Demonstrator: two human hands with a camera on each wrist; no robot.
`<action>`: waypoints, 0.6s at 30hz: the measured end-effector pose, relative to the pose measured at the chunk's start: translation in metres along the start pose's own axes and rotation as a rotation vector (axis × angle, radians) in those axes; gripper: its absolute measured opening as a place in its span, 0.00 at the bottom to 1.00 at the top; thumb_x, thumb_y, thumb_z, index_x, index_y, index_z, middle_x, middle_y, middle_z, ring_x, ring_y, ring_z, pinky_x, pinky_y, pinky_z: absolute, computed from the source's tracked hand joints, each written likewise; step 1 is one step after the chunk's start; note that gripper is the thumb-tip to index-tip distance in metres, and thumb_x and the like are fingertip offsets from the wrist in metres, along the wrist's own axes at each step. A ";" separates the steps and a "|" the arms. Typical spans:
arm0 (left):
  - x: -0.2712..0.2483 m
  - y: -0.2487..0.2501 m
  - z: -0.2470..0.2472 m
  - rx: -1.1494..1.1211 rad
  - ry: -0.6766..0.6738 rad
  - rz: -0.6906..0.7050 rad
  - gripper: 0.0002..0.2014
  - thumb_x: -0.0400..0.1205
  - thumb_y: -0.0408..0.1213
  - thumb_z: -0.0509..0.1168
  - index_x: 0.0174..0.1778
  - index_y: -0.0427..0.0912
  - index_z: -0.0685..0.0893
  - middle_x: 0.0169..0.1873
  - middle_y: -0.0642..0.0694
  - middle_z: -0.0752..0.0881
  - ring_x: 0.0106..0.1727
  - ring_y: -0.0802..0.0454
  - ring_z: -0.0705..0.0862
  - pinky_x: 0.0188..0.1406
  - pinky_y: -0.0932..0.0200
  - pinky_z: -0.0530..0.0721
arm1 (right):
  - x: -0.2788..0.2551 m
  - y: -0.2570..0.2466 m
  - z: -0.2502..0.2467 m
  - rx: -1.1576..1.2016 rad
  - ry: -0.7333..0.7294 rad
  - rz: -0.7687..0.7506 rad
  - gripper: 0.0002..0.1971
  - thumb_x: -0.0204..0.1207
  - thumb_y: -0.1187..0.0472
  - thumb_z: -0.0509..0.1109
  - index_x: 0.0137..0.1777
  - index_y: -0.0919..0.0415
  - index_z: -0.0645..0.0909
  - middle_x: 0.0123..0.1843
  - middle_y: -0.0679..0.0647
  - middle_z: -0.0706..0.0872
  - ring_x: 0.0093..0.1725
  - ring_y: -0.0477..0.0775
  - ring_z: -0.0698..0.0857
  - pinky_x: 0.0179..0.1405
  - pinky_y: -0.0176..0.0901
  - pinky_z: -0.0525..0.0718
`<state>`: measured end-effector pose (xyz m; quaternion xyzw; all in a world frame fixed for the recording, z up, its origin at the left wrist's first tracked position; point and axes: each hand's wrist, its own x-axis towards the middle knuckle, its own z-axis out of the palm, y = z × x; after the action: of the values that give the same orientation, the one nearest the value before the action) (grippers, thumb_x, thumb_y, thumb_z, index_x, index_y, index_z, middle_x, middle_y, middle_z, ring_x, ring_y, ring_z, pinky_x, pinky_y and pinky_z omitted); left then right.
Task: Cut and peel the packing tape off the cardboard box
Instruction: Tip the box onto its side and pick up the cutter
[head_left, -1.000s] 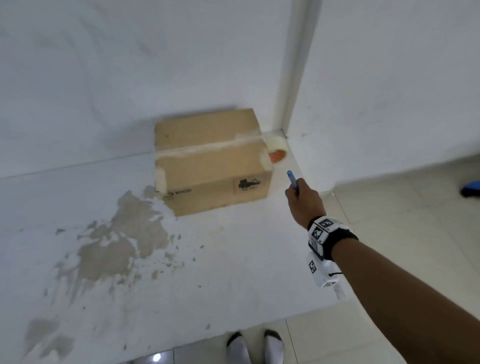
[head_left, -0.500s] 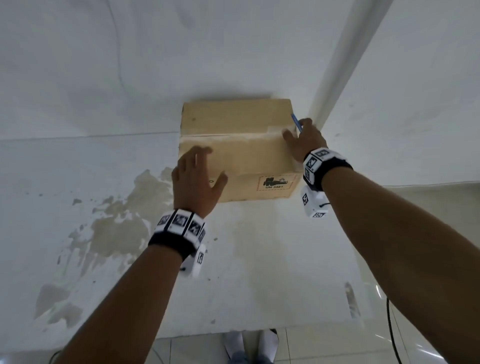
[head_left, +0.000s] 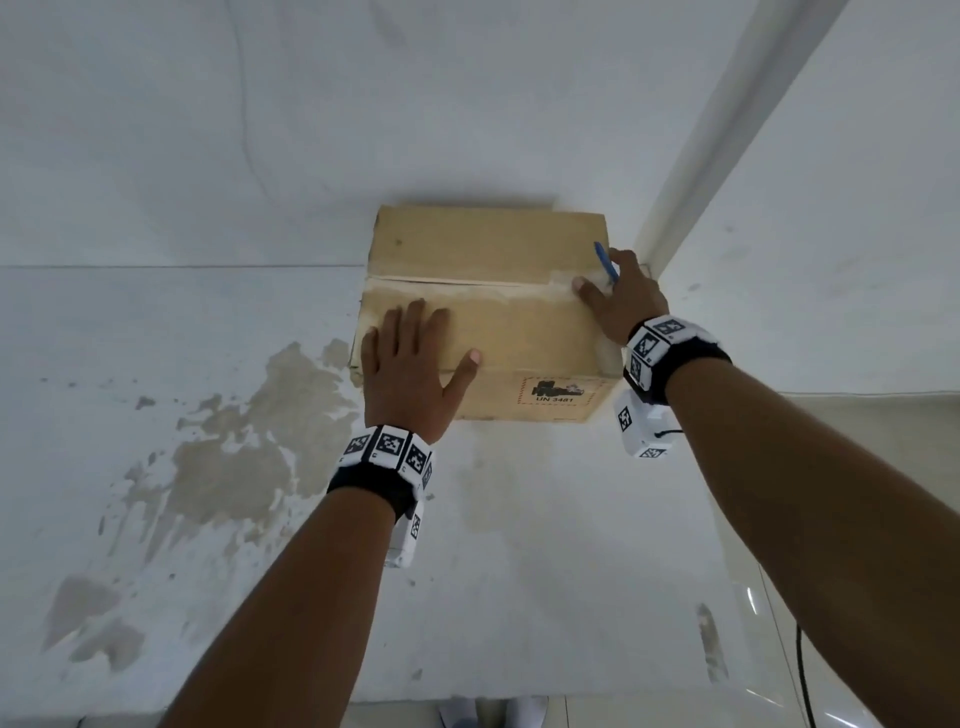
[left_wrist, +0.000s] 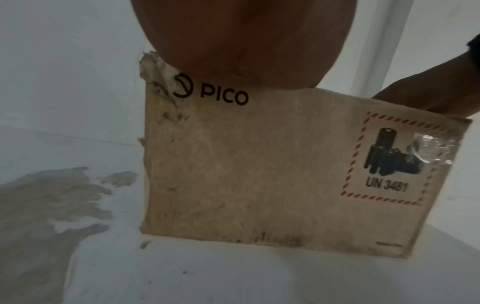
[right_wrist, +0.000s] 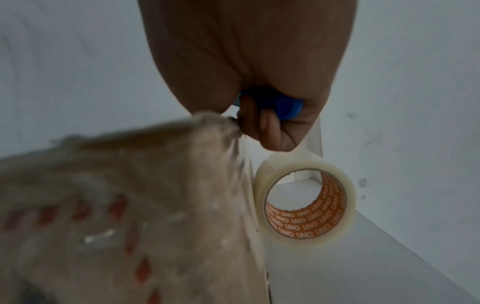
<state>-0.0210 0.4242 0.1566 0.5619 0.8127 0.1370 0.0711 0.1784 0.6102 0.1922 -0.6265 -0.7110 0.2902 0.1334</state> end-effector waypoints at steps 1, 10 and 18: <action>0.001 -0.004 -0.001 0.006 -0.001 0.015 0.38 0.85 0.67 0.46 0.85 0.48 0.74 0.89 0.42 0.70 0.89 0.35 0.65 0.87 0.34 0.59 | -0.006 0.001 0.000 0.019 -0.001 0.013 0.34 0.82 0.40 0.67 0.81 0.56 0.63 0.68 0.62 0.83 0.66 0.67 0.83 0.62 0.54 0.79; 0.028 -0.066 -0.029 0.182 -0.178 0.198 0.40 0.84 0.68 0.33 0.91 0.58 0.60 0.93 0.49 0.58 0.94 0.38 0.54 0.91 0.32 0.48 | -0.109 0.012 0.032 0.276 0.067 0.186 0.35 0.79 0.38 0.70 0.73 0.59 0.61 0.54 0.59 0.84 0.53 0.65 0.87 0.48 0.51 0.81; 0.025 -0.055 -0.041 0.261 -0.188 -0.024 0.30 0.93 0.56 0.44 0.93 0.56 0.56 0.94 0.43 0.52 0.95 0.37 0.45 0.91 0.31 0.39 | -0.148 0.009 0.050 0.480 0.058 0.252 0.29 0.81 0.43 0.69 0.68 0.59 0.60 0.45 0.53 0.82 0.40 0.56 0.85 0.39 0.48 0.83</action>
<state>-0.0903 0.4230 0.1801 0.5670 0.8200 -0.0238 0.0748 0.1844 0.4549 0.1728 -0.6684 -0.5343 0.4465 0.2614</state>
